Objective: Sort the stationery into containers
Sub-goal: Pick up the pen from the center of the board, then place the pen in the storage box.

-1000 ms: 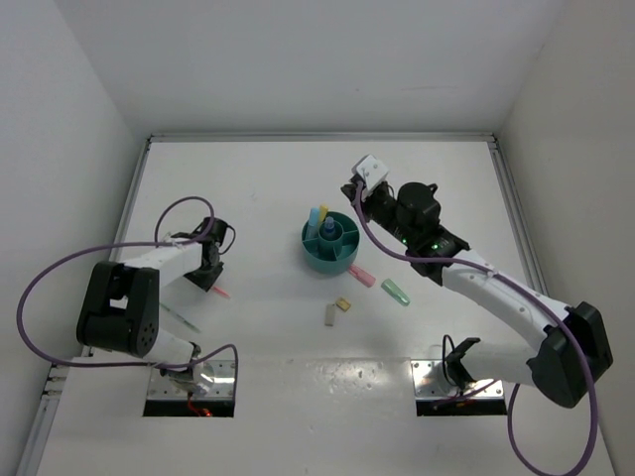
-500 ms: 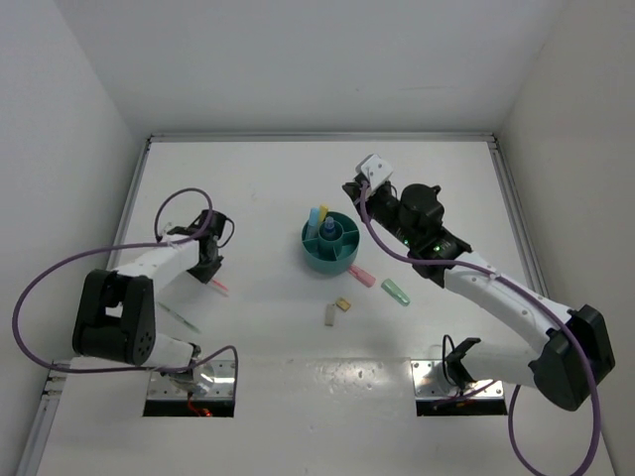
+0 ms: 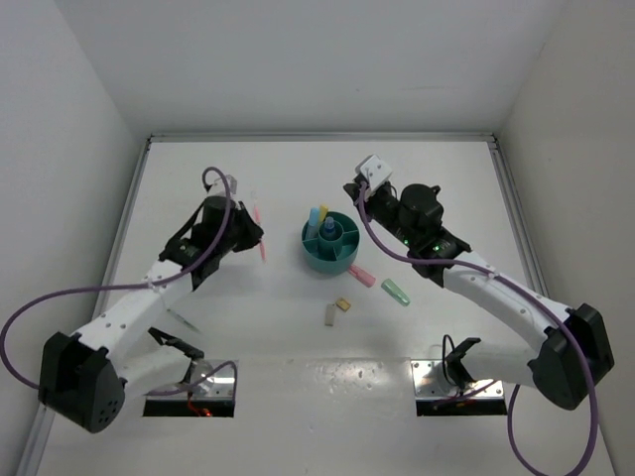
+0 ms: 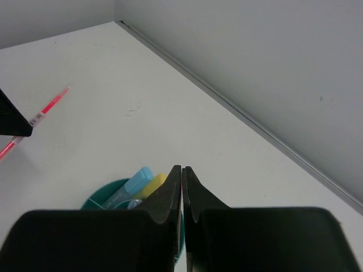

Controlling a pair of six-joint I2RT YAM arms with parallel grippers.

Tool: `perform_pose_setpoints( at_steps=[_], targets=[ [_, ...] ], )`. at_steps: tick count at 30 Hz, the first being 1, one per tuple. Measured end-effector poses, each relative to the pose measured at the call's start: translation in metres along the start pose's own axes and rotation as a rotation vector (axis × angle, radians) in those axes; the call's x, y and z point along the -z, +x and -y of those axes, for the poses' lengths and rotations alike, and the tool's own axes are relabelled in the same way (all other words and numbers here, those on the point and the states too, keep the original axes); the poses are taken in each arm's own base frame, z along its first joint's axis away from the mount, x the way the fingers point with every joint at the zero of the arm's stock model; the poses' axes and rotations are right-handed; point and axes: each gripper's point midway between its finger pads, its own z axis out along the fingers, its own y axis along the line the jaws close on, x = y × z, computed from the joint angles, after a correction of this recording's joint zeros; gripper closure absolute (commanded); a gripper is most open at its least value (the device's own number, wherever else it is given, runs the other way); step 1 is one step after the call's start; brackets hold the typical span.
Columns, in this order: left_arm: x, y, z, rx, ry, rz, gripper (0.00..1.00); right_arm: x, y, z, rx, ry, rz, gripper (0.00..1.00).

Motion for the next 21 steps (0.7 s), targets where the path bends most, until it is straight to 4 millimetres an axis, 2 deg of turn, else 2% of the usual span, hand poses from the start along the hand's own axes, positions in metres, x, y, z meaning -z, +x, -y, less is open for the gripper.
perform_pose_setpoints(
  at_steps=[6, 13, 16, 21],
  targets=[
    [0.023, 0.004, 0.076, -0.195, 0.401, 0.132, 1.00, 0.000, 0.010, -0.003, 0.053, -0.030, -0.016, 1.00],
    [0.017, 0.036, 0.128, -0.287, 0.634, 0.171, 1.00, 0.003, 0.026, -0.008, 0.095, -0.078, -0.046, 1.00],
    [0.014, 0.049, 0.137, -0.298, 0.662, 0.214, 1.00, 0.003, 0.027, -0.005, 0.099, -0.078, -0.047, 1.00],
    [0.010, 0.048, 0.132, -0.254, 0.615, 0.352, 1.00, 0.004, 0.029, -0.005, 0.103, -0.087, -0.048, 1.00]
  ],
)
